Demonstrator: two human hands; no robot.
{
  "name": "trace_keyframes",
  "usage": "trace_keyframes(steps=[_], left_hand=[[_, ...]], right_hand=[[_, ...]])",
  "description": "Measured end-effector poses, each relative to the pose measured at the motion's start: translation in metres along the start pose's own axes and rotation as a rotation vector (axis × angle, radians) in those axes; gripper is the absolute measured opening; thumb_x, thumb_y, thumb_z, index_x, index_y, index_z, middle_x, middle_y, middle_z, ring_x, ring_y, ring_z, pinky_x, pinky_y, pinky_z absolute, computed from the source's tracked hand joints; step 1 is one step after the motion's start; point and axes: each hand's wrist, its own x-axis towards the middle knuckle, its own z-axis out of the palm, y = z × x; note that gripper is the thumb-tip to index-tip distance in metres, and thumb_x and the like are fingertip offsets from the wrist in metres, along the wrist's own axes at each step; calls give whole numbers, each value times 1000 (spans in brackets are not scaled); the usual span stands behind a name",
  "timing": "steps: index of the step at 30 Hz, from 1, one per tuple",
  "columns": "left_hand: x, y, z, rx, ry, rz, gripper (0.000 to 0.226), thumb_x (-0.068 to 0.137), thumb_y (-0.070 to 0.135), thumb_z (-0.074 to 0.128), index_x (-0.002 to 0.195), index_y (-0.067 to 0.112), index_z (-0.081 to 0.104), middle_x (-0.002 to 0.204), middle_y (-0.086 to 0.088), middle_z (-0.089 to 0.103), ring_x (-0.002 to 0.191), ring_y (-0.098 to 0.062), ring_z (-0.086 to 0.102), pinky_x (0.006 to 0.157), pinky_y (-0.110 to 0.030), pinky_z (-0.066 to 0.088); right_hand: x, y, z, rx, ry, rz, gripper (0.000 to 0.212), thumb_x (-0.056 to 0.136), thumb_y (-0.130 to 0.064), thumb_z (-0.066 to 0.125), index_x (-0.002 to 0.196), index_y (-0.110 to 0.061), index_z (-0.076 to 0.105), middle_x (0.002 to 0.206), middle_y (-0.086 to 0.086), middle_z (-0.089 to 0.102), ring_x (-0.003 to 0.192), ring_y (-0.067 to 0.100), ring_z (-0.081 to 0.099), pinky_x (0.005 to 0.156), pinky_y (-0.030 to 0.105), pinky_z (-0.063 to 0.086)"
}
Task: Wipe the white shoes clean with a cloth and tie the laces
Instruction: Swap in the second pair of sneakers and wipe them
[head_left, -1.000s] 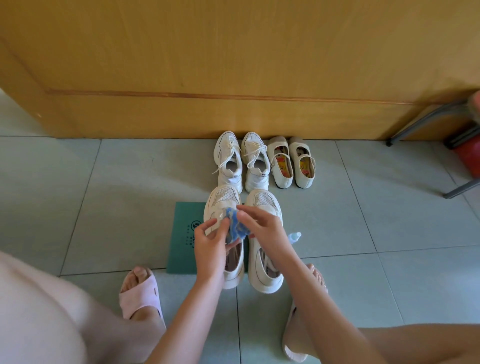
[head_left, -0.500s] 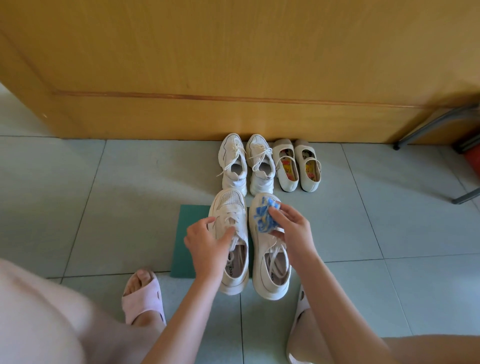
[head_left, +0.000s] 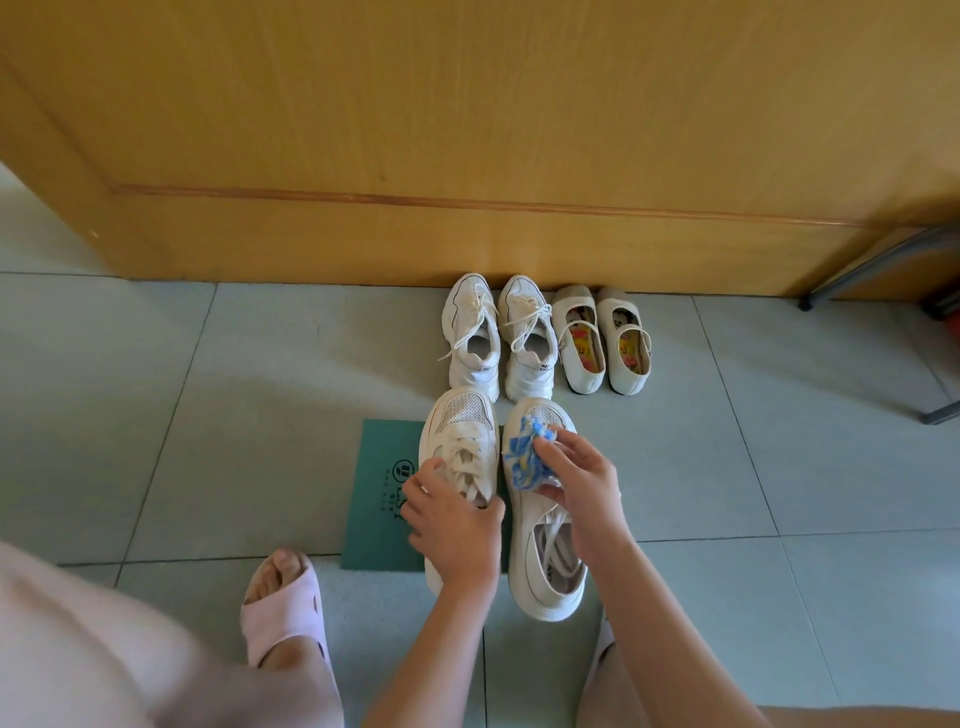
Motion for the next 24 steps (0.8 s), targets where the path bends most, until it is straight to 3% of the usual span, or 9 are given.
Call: trace_keyframes(steps=[5, 9, 14, 16, 19, 21, 24], left_hand=[[11, -15, -8, -27, -2, 53, 67, 67, 25, 77, 125, 20, 43, 128, -8, 43, 115, -31, 42, 85, -46, 46], [19, -31, -20, -108, 15, 83, 64, 67, 20, 73, 124, 19, 45, 124, -7, 45, 111, -29, 42, 83, -47, 48], [30, -44, -32, -159, 44, 99, 62, 68, 19, 74, 123, 16, 47, 121, -8, 47, 111, -29, 44, 85, -40, 43], [31, -46, -33, -129, 45, 131, 60, 68, 21, 75, 121, 17, 48, 119, -6, 48, 109, -27, 45, 83, -38, 45], [27, -46, -29, -92, 66, 178, 57, 66, 21, 77, 117, 16, 51, 116, -5, 50, 106, -27, 46, 75, -33, 42], [25, -46, -26, -61, 88, 192, 57, 65, 21, 78, 116, 16, 53, 114, -5, 51, 103, -27, 47, 72, -32, 41], [25, -45, -23, -26, 112, 200, 57, 64, 24, 80, 115, 17, 54, 112, -6, 53, 100, -27, 48, 70, -32, 40]], right_hand=[[4, 1, -1, -38, 4, 3, 21, 87, -14, 66, 108, -10, 65, 103, 12, 70, 89, 22, 70, 62, 26, 57], [8, 1, 6, -76, -28, -41, 10, 88, -13, 63, 96, -17, 67, 95, 9, 71, 79, 17, 70, 59, 24, 56], [32, 0, 23, -314, 0, -119, 15, 87, -16, 64, 100, -14, 71, 87, 5, 72, 81, 21, 70, 79, 42, 58], [43, -5, 33, -366, -16, -149, 17, 87, -12, 62, 102, -11, 71, 84, 3, 71, 77, 18, 68, 77, 35, 57], [61, -17, 50, -500, -74, -204, 14, 89, -8, 58, 98, -12, 67, 77, 1, 64, 64, 10, 59, 56, 12, 47], [75, -22, 60, -590, -107, -243, 18, 90, -6, 56, 103, -9, 67, 79, 3, 62, 63, 6, 53, 53, 13, 42], [98, -27, 72, -759, -157, -297, 23, 89, -4, 54, 107, -6, 68, 87, 5, 63, 76, 15, 57, 69, 24, 45]])
